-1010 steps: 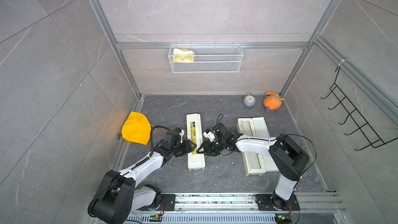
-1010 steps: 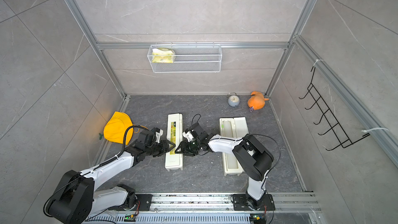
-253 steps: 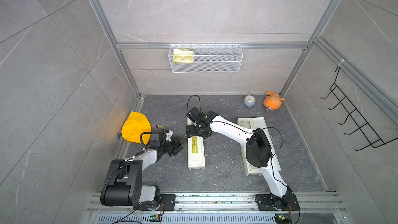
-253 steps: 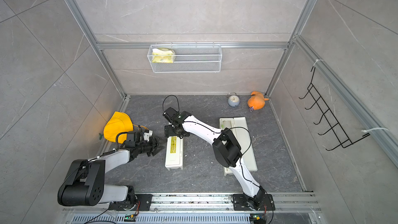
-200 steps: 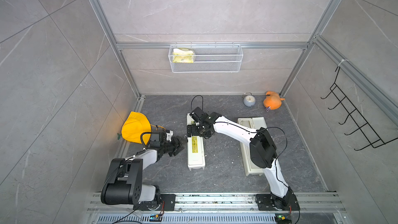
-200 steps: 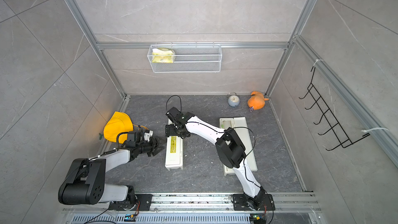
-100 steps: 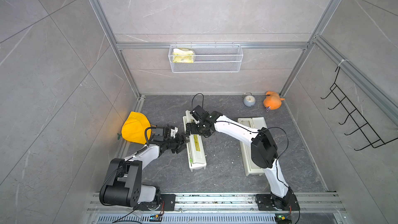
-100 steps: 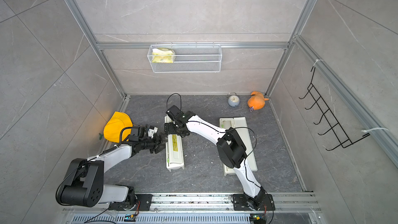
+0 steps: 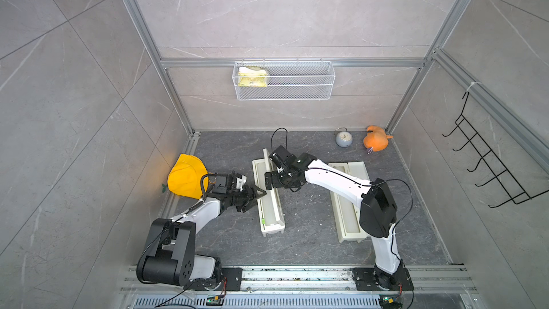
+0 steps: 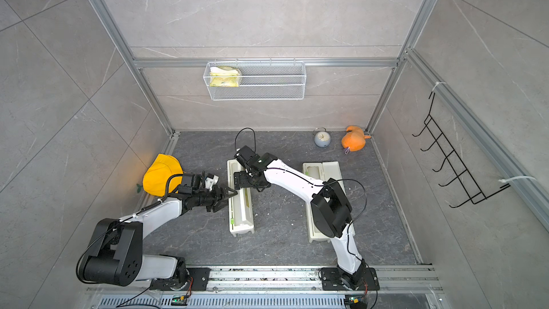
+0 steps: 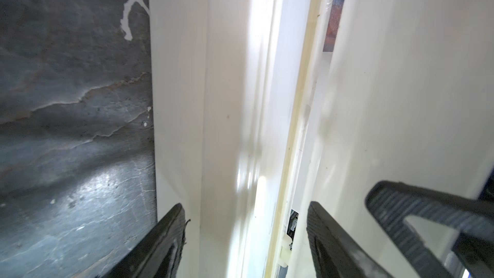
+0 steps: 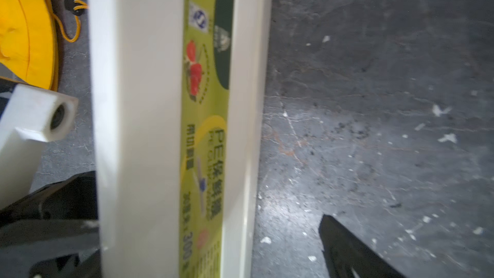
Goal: Put plastic wrap rolls into dispensers
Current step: Open the lid of the plastic wrap cutting box.
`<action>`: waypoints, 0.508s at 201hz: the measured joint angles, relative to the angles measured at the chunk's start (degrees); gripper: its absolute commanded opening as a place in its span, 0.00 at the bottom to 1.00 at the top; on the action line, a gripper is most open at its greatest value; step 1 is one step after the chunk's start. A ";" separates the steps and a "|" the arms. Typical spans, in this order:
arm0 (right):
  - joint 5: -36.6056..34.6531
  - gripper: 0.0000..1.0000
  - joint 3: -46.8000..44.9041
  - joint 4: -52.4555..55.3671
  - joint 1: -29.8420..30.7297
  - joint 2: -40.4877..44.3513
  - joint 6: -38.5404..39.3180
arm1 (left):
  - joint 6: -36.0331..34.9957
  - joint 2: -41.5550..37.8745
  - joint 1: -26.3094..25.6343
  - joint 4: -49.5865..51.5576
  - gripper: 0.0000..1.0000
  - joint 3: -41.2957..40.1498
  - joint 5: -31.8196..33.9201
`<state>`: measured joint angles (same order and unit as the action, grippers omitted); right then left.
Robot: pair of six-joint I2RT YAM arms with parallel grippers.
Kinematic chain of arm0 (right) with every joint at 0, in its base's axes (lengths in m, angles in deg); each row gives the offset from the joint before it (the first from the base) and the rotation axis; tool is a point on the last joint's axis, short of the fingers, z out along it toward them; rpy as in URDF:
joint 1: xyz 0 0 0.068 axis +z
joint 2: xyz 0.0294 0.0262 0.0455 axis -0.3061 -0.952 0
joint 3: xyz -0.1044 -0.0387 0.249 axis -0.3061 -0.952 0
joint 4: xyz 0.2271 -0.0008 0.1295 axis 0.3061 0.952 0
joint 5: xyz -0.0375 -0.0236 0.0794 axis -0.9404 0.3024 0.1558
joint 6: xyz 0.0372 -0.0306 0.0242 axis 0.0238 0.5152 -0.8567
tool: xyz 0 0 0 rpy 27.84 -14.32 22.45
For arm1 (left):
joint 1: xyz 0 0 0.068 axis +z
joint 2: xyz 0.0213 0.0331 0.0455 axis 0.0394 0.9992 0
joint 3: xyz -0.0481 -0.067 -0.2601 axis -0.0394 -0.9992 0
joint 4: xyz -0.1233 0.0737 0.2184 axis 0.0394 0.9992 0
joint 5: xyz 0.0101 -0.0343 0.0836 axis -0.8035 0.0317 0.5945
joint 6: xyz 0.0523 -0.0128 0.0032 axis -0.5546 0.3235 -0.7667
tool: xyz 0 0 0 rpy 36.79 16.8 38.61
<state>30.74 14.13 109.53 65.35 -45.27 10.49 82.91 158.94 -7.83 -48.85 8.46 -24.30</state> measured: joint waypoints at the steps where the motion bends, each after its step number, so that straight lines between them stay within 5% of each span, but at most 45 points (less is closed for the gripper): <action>1: -0.04 1.00 -0.26 0.00 -0.13 0.22 0.02 | -0.02 0.00 0.00 0.02 0.72 0.00 0.02; 102: 2.54 1.00 -14.53 -4.66 -4.66 11.41 1.49 | -5.90 3.91 0.00 4.35 0.62 5.27 4.72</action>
<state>33.27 -0.41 104.87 60.70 -33.86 11.98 77.01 162.86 -7.83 -44.50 13.73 -19.58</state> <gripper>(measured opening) 0.996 0.635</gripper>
